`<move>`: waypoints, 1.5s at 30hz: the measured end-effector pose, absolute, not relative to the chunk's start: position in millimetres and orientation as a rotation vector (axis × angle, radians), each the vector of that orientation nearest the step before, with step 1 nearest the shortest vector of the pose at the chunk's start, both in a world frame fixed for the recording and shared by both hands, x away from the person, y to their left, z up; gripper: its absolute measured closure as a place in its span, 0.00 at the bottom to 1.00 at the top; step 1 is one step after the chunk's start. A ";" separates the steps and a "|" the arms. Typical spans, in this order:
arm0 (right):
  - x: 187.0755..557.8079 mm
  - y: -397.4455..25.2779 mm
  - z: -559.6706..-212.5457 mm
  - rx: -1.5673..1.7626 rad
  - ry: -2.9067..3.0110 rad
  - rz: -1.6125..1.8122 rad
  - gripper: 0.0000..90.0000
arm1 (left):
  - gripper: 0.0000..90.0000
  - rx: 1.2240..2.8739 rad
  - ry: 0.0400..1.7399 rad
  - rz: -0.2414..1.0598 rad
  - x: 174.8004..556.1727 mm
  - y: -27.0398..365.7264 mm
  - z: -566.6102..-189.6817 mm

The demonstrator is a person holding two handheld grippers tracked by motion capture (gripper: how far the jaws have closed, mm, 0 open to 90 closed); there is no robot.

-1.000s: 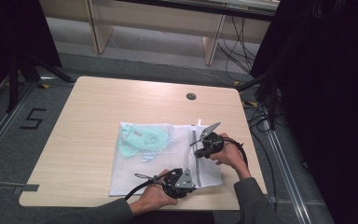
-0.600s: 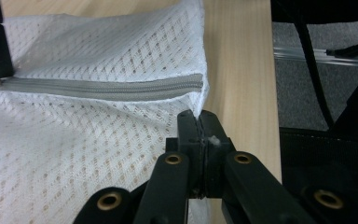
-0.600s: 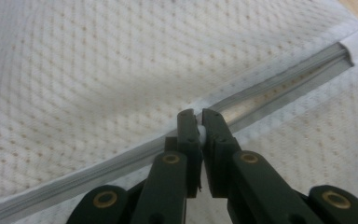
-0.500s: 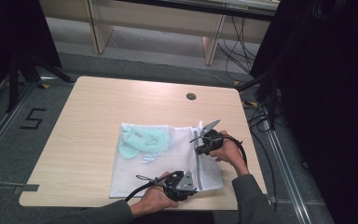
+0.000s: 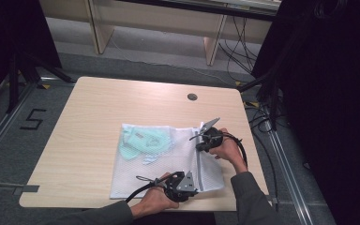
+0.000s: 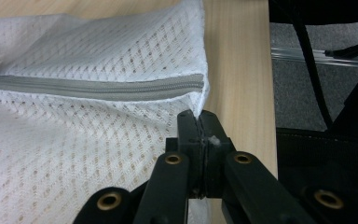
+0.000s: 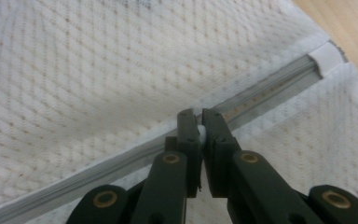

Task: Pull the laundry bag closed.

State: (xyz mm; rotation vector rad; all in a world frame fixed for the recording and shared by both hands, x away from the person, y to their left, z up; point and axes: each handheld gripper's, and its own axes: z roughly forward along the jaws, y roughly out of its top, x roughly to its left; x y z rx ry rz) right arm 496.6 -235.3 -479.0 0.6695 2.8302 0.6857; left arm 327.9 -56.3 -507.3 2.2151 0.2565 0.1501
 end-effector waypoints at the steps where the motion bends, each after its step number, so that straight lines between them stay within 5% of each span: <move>1: 497.4 -235.0 -478.7 0.679 2.831 0.684 0.97 | 0.99 2.215 0.256 0.155 327.5 -56.2 -507.4; 45: 527.4 -234.1 -484.3 0.698 2.725 0.691 0.97 | 0.99 2.221 0.249 0.144 323.8 -56.8 -506.9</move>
